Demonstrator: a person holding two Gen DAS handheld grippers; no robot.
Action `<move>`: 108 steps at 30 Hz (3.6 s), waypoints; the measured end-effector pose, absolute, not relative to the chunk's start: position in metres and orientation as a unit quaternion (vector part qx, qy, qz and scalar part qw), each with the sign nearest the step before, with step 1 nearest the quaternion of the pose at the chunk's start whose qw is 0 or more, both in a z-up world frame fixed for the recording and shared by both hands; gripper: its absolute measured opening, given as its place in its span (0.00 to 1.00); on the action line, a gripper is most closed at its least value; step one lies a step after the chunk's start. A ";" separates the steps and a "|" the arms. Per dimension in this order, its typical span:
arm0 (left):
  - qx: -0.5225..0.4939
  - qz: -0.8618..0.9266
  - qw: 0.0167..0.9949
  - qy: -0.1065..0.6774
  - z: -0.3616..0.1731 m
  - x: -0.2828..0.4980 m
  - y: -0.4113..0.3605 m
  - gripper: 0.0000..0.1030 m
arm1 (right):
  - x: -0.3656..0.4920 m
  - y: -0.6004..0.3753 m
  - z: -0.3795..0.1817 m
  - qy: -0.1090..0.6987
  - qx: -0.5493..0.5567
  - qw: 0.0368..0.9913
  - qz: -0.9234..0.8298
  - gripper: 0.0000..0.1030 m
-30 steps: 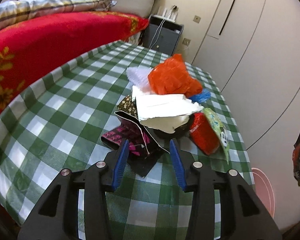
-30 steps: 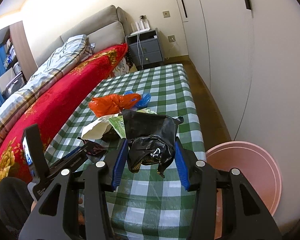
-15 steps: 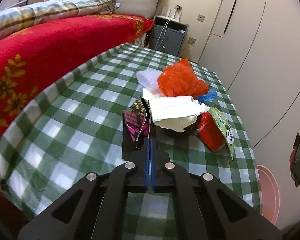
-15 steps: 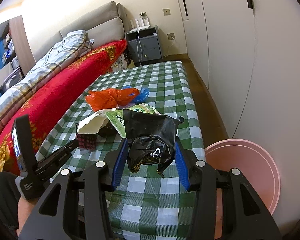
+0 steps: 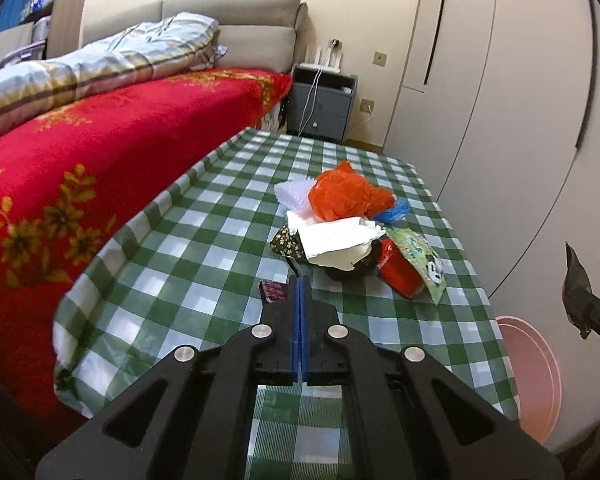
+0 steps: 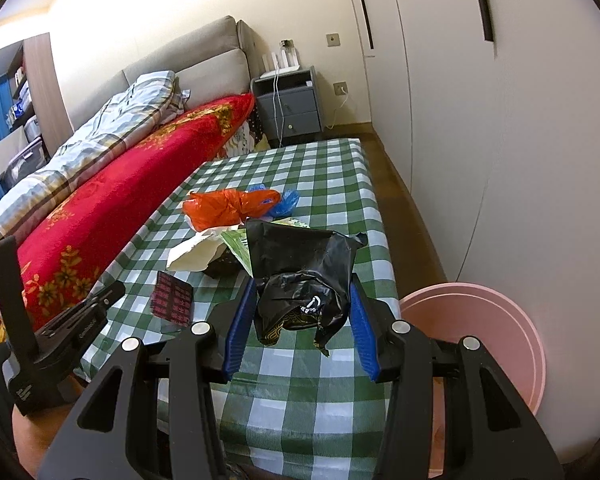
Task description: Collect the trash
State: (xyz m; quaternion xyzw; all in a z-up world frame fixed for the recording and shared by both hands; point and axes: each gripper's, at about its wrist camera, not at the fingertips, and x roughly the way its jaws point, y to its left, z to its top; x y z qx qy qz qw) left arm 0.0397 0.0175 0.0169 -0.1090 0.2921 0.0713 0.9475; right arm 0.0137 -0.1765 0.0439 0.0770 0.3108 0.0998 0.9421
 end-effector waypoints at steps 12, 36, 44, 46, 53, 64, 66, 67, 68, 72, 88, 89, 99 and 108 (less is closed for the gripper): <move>-0.086 0.049 0.961 0.257 0.039 0.021 0.001 0.00 | -0.001 -0.180 0.054 0.297 0.071 0.948 0.093 0.45; -0.064 0.004 0.968 0.243 0.044 0.023 -0.031 0.00 | -0.004 -0.191 0.062 0.289 0.062 0.953 0.065 0.45; -0.060 -0.013 0.967 0.246 0.043 0.028 -0.042 0.00 | -0.003 -0.200 0.062 0.290 0.063 0.954 0.047 0.45; -0.058 -0.016 0.968 0.244 0.044 0.029 -0.046 0.00 | -0.002 -0.202 0.062 0.290 0.063 0.954 0.043 0.45; -0.048 -0.036 0.968 0.244 0.044 0.033 -0.064 0.00 | -0.003 -0.209 0.063 0.291 0.062 0.954 0.027 0.45; -0.044 -0.070 0.964 0.252 0.041 0.041 -0.091 0.00 | -0.005 -0.228 0.062 0.295 0.064 0.953 -0.005 0.44; -0.045 -0.077 0.963 0.255 0.041 0.042 -0.096 0.00 | -0.006 -0.231 0.062 0.296 0.064 0.953 -0.013 0.44; -0.045 -0.081 0.962 0.256 0.041 0.043 -0.100 0.00 | -0.006 -0.233 0.062 0.297 0.064 0.953 -0.016 0.44; -0.044 -0.085 0.962 0.257 0.041 0.044 -0.104 0.00 | -0.007 -0.236 0.061 0.298 0.064 0.952 -0.022 0.44; -0.042 -0.102 0.959 0.260 0.039 0.048 -0.119 0.00 | -0.008 -0.247 0.061 0.299 0.068 0.951 -0.040 0.44; -0.052 -0.250 0.925 0.281 0.010 0.069 -0.193 0.00 | -0.008 -0.317 0.053 0.306 0.147 0.931 -0.136 0.44; -0.054 -0.255 0.923 0.282 0.010 0.071 -0.196 0.00 | -0.006 -0.316 0.052 0.307 0.146 0.930 -0.137 0.44; -0.063 -0.290 0.910 0.289 0.001 0.077 -0.218 0.00 | -0.005 -0.325 0.049 0.307 0.162 0.926 -0.148 0.44; -0.078 -0.015 0.966 0.248 0.005 0.078 -0.132 0.70 | 0.001 -0.318 0.048 0.305 0.161 0.929 -0.136 0.45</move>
